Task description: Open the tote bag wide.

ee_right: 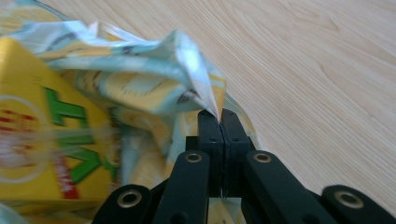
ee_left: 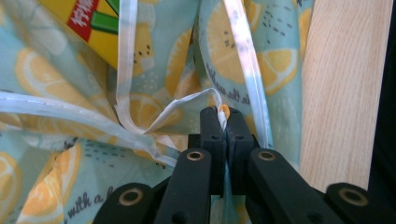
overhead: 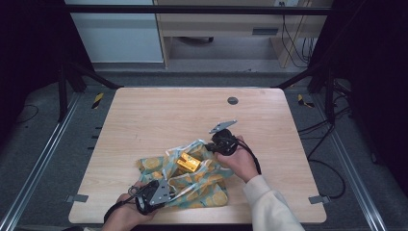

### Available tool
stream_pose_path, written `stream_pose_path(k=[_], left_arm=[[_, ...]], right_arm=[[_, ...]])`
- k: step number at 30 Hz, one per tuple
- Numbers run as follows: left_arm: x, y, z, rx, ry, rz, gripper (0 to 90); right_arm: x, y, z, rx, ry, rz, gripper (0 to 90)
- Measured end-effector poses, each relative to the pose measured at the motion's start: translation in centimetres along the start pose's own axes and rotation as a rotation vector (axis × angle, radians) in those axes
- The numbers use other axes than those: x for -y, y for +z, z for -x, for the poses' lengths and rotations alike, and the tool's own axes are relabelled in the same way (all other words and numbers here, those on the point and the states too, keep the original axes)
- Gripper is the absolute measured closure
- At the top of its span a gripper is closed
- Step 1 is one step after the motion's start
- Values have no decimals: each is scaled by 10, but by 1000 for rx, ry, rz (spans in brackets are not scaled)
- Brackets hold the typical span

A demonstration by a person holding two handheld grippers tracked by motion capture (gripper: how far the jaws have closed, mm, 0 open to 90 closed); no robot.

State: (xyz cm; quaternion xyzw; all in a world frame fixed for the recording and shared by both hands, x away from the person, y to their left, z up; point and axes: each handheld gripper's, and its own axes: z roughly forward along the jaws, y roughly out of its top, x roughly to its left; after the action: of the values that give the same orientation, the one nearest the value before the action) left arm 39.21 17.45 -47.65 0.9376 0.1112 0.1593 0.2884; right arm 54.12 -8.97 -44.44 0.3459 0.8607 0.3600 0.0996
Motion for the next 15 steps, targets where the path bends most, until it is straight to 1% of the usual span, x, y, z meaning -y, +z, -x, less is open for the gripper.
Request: stream_pose_path(k=[3,4,6,8,10,12,13,15], left_arm=[[3,-1,-2,2,1,-19,889],[4,-3,-4,-53,9,-36,889],[7,-5,-7,-61,-6,-37,890],[9,-7,-9,-75,-16,-43,891],[11,-8,-12,-76,-29,-42,892],[12,-8,-13,-80,-31,-40,893],[12,-8,-14,-84,-26,-43,893],[12,-9,-15,-93,-25,-44,893]], right_arm=[[4,2,9,10,20,-21,898],[5,3,11,13,26,-19,898],[8,3,16,25,36,-30,899],[10,2,20,33,40,-30,899],[12,0,24,36,49,-22,899],[12,-1,26,45,43,-21,900],[13,-2,27,48,52,-22,900],[14,-2,28,59,40,-26,900]])
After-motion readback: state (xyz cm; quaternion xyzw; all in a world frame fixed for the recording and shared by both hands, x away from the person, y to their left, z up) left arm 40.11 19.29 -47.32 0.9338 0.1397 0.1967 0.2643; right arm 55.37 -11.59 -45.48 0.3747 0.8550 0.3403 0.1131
